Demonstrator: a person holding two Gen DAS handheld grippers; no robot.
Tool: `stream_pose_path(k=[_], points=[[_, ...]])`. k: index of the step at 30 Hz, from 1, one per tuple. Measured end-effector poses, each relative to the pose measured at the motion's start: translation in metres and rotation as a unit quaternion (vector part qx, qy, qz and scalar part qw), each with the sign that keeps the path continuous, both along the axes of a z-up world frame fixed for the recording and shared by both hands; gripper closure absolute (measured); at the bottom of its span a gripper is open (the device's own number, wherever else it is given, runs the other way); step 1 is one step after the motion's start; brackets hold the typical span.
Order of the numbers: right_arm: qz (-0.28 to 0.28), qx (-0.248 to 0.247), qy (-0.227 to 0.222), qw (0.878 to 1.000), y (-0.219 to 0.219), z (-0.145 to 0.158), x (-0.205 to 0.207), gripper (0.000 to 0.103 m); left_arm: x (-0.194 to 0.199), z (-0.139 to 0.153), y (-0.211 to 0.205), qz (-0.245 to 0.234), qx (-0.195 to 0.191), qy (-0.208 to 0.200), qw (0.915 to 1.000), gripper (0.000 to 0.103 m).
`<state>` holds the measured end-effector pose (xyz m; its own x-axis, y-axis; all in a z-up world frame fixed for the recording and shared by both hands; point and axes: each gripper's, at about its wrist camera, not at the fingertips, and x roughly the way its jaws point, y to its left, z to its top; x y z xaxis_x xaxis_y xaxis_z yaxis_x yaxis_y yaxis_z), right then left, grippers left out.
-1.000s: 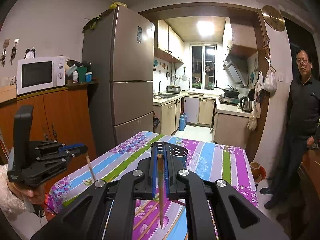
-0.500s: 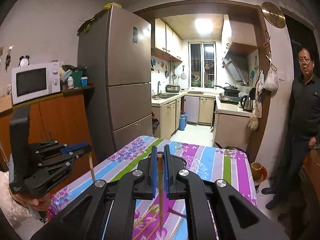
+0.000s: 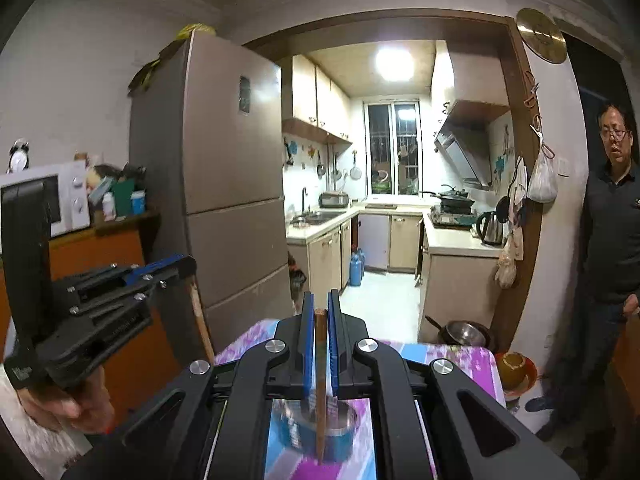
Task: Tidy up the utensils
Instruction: 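Lift both held chopsticks upright and carry them over the blue utensil holder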
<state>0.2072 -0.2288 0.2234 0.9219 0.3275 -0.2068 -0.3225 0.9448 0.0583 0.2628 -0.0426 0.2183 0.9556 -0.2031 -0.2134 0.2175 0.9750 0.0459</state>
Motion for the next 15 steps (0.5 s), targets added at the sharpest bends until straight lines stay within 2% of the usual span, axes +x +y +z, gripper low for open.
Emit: stream_pose_path(k=[3,6,9,15], points=[[-0.003,0.014,-0.001,1.0,0.004,-0.003,0.034,0.095,0.027,-0.001,-0.002,-0.01,-0.019,-0.002,0.9998,0.098],[-0.009,0.015,0.004,1.0,0.01,-0.012,0.058,0.095,0.05,-0.01,-0.011,-0.012,-0.019,-0.001,0.9997,0.098],[-0.021,0.014,0.01,1.0,0.013,-0.028,0.081,0.095,0.07,-0.028,-0.016,-0.019,-0.015,0.006,0.9997,0.098],[-0.022,0.031,0.049,0.998,0.015,-0.068,0.116,0.095,0.097,-0.072,-0.019,-0.033,-0.013,0.044,0.9984,0.098]])
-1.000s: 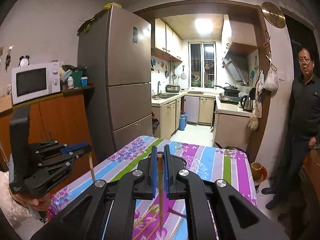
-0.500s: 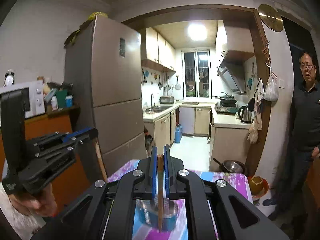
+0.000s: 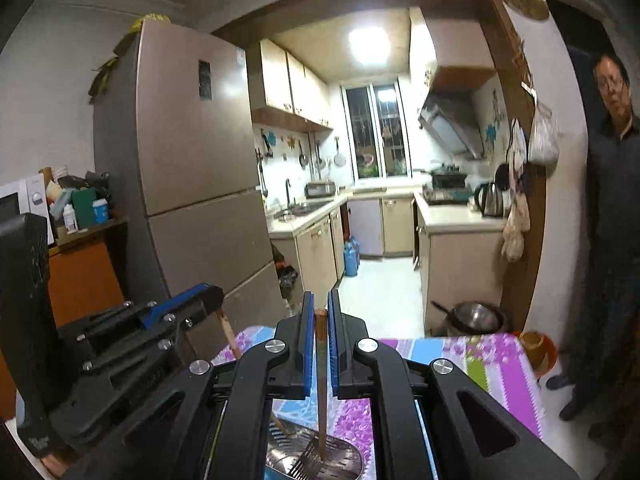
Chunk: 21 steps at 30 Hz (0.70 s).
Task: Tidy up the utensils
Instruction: 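Lift both held chopsticks upright and carry them over the blue utensil holder, then open the left tool dropping its chopstick into the holder while the right tool releases its own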
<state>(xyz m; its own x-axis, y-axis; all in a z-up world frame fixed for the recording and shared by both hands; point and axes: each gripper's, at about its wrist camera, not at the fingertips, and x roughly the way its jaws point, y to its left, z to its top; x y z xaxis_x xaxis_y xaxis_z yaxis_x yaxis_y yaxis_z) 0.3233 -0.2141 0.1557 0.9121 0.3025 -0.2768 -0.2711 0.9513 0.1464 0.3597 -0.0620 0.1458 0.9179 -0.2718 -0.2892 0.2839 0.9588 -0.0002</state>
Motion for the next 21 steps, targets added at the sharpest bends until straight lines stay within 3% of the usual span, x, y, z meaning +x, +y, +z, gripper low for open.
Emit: stream_pose_path(k=[5,13,15,16,17,21], points=[[0.008,0.003,0.031,0.999,0.008,-0.031,0.014,0.095,0.013,-0.035,-0.003,-0.013,0.001,0.039,0.9991,0.098],[0.007,-0.008,0.069,0.998,0.016,-0.061,0.022,0.095,0.017,-0.083,-0.012,-0.014,0.036,0.074,0.9965,0.097],[0.006,-0.014,0.076,0.997,0.018,-0.064,0.021,0.086,0.015,-0.089,-0.011,0.001,0.044,0.078,0.996,0.097],[0.005,-0.014,0.073,0.997,0.018,-0.063,0.019,0.071,0.014,-0.09,-0.009,0.002,0.045,0.082,0.9956,0.096],[0.003,-0.013,0.067,0.998,0.016,-0.06,0.015,0.066,0.012,-0.089,-0.008,0.005,0.049,0.082,0.9954,0.096],[0.003,-0.009,0.05,0.999,0.007,-0.037,-0.008,0.066,-0.005,-0.07,0.004,0.023,0.051,0.058,0.9967,0.088]])
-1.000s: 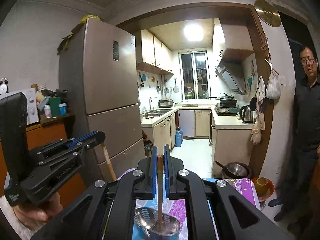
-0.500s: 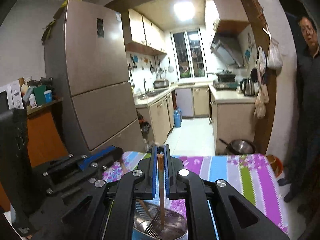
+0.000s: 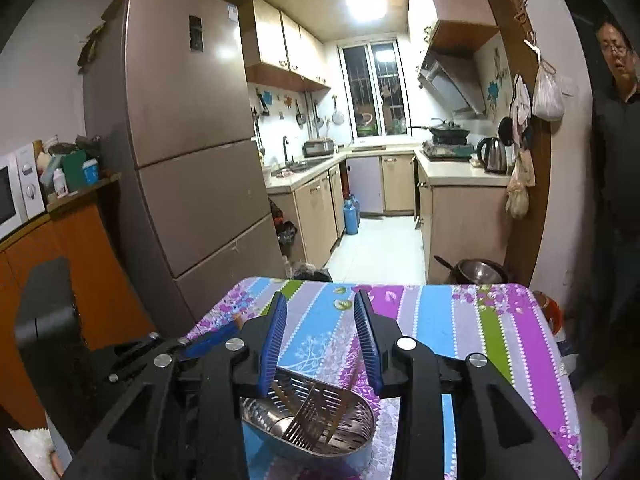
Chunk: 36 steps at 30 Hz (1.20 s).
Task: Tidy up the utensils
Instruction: 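Open the left tool dropping its chopstick into the holder while the right tool releases its own, then withdraw both open tools from the holder back over the chopstick row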
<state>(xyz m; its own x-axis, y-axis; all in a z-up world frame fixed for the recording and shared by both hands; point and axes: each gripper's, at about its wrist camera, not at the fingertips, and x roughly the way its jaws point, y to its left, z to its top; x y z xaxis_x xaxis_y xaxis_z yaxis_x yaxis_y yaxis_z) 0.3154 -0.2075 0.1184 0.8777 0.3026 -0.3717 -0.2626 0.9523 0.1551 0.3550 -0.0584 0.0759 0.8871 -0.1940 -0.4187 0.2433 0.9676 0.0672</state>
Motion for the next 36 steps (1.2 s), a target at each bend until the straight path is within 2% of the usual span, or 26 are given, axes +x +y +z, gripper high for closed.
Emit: stream_pose_path(k=[2,4,6,8,12,15,16,19,22,24,28,32,34,36], points=[[0.002,-0.003,-0.016,1.0,-0.006,0.015,-0.018,0.066,-0.017,0.017,0.011,0.009,-0.006,-0.023,0.9997,0.078],[0.006,-0.006,-0.032,0.999,-0.015,0.029,-0.041,0.066,-0.039,0.034,0.025,0.029,-0.006,-0.059,0.9978,0.06],[0.006,0.0,-0.05,0.999,-0.028,0.044,-0.071,0.059,-0.061,0.046,0.037,0.043,-0.007,-0.085,0.9954,0.051],[0.009,0.021,-0.066,0.998,-0.044,0.055,-0.105,0.034,-0.089,0.06,0.056,0.059,-0.023,-0.099,0.993,0.046],[0.025,0.046,-0.094,0.994,-0.073,0.072,-0.178,0.026,-0.141,0.078,0.087,0.068,-0.06,-0.115,0.9893,0.03],[0.036,0.059,-0.121,0.99,-0.094,0.077,-0.246,0.013,-0.182,0.085,0.101,0.066,-0.063,-0.126,0.9878,0.023],[0.034,0.057,-0.128,0.99,-0.098,0.076,-0.263,0.005,-0.201,0.086,0.107,0.06,-0.062,-0.129,0.9879,0.018],[0.009,0.041,-0.152,0.987,-0.111,0.066,-0.32,0.004,-0.244,0.081,0.113,0.043,-0.06,-0.137,0.9878,0.008],[-0.019,0.034,-0.151,0.988,-0.127,0.041,-0.36,0.004,-0.276,0.07,0.113,0.029,-0.043,-0.133,0.9898,0.006],[-0.032,0.038,-0.126,0.991,-0.14,0.015,-0.379,0.004,-0.294,0.053,0.113,0.018,-0.028,-0.117,0.9926,0.006],[-0.077,0.05,-0.076,0.993,-0.168,-0.043,-0.399,0.004,-0.322,0.007,0.122,0.024,-0.025,-0.097,0.9947,0.006],[-0.12,0.057,-0.042,0.99,-0.182,-0.101,-0.418,0.004,-0.345,-0.043,0.127,0.054,-0.036,-0.085,0.9942,0.006],[-0.133,0.058,-0.018,0.989,-0.18,-0.129,-0.422,0.004,-0.352,-0.073,0.126,0.086,-0.026,-0.07,0.9935,0.006],[-0.139,0.056,0.017,0.989,-0.173,-0.154,-0.42,0.004,-0.355,-0.099,0.123,0.097,-0.015,-0.04,0.9944,0.006]])
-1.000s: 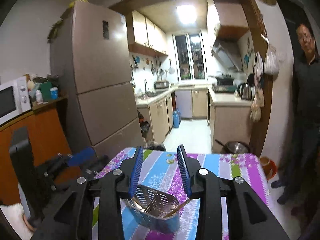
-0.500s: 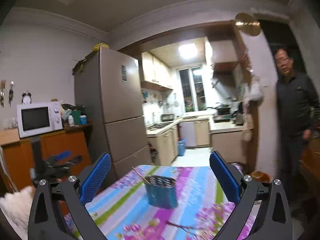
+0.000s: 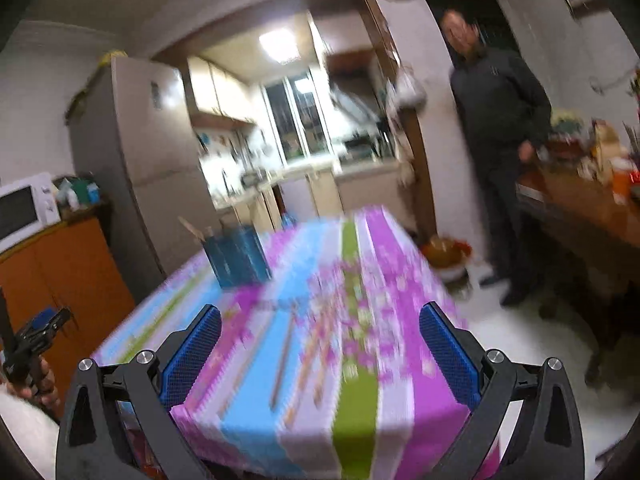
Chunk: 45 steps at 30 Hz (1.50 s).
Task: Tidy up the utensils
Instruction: 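Withdraw both open tools from the holder back over the chopstick row, then close the right tool on a chopstick while the left tool grasps another chopstick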
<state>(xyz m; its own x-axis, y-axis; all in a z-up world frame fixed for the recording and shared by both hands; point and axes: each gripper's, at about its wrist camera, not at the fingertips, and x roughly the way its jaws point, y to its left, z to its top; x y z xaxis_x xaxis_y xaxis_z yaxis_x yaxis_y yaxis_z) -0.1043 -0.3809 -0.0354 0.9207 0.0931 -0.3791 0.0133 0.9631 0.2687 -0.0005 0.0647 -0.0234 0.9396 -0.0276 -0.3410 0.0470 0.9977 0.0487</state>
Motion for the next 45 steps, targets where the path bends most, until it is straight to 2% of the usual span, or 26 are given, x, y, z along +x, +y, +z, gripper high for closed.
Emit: stream_pose_path(k=[6,9,12,17,19,21,22,23,25,27,35,41,45], points=[[0.003,0.006,0.078,0.997,0.036,-0.069,0.004,0.007,-0.009,-0.051,-0.009,0.007,0.006,0.076,0.9971,0.011],[0.047,-0.002,0.126,0.991,0.07,-0.098,0.011,0.024,-0.013,-0.071,-0.012,0.016,0.026,0.1,0.9946,0.016],[0.066,-0.028,0.136,0.988,0.088,-0.102,0.018,0.029,-0.012,-0.081,-0.015,0.023,0.046,0.111,0.9925,0.018],[0.074,-0.06,0.103,0.99,0.099,-0.086,0.022,0.046,-0.012,-0.081,-0.001,0.037,0.024,0.106,0.9934,0.024],[0.083,-0.059,0.108,0.989,0.101,-0.088,0.025,0.057,-0.011,-0.084,0.002,0.04,0.014,0.109,0.9931,0.033],[0.087,-0.062,0.112,0.988,0.102,-0.091,0.025,0.063,-0.01,-0.086,0.002,0.038,0.012,0.113,0.9928,0.04],[0.09,-0.065,0.113,0.987,0.103,-0.09,0.027,0.071,-0.009,-0.087,0.001,0.037,0.013,0.115,0.9926,0.047],[0.092,-0.069,0.114,0.987,0.105,-0.091,0.027,0.072,-0.008,-0.089,0.001,0.035,0.013,0.117,0.9924,0.05],[0.094,-0.074,0.111,0.987,0.107,-0.09,0.028,0.074,-0.007,-0.09,0.0,0.029,0.01,0.121,0.9921,0.059],[0.097,-0.08,0.108,0.986,0.109,-0.088,0.029,0.074,-0.007,-0.09,-0.002,0.025,0.012,0.119,0.9925,0.061],[0.135,-0.104,0.078,0.982,0.13,-0.075,0.042,0.074,-0.004,-0.089,-0.004,0.029,0.011,0.114,0.993,0.061],[0.162,-0.115,0.095,0.975,0.153,-0.087,0.057,0.074,-0.004,-0.09,-0.003,0.028,0.012,0.113,0.9931,0.061],[0.158,-0.124,0.102,0.974,0.166,-0.095,0.062,0.074,-0.004,-0.091,0.0,0.028,0.014,0.113,0.9931,0.06]])
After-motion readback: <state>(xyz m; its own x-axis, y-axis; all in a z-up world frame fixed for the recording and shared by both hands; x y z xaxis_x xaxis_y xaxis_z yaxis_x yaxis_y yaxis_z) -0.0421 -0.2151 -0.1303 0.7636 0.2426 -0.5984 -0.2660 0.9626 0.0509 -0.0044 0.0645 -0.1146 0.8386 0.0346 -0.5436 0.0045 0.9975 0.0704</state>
